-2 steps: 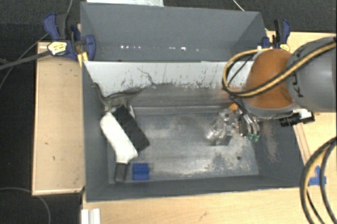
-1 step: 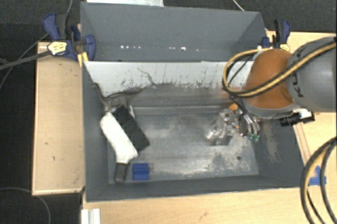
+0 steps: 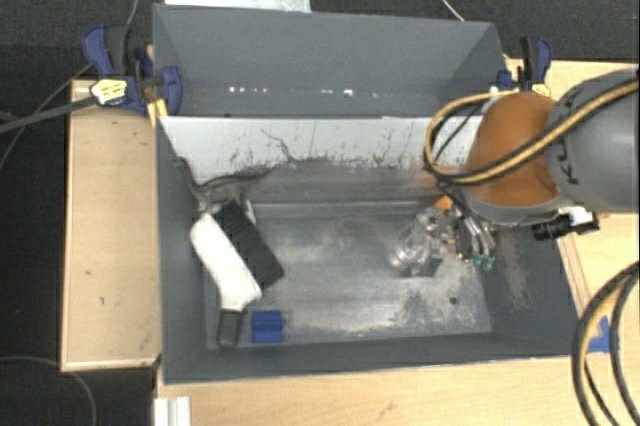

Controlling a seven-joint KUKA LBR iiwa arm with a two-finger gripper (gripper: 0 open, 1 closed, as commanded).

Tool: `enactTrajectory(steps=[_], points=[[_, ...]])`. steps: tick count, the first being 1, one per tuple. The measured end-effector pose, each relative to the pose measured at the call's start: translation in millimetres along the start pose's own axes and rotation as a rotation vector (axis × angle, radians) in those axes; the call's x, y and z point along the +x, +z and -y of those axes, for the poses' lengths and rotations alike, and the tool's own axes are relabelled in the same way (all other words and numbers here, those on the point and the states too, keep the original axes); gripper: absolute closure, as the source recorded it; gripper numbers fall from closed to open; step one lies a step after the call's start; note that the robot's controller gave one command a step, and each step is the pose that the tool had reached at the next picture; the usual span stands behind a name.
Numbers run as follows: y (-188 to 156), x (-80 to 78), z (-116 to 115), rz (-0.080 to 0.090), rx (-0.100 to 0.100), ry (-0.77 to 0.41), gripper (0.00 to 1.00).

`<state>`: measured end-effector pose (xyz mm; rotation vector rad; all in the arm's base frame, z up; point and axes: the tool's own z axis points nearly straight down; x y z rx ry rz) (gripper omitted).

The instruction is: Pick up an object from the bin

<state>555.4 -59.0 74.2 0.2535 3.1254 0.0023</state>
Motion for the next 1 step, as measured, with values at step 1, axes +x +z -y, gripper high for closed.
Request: enactTrajectory(steps=[1], points=[[-19.5, 2.4, 0.2, -0.009, 0.000, 0.000, 1.00]])
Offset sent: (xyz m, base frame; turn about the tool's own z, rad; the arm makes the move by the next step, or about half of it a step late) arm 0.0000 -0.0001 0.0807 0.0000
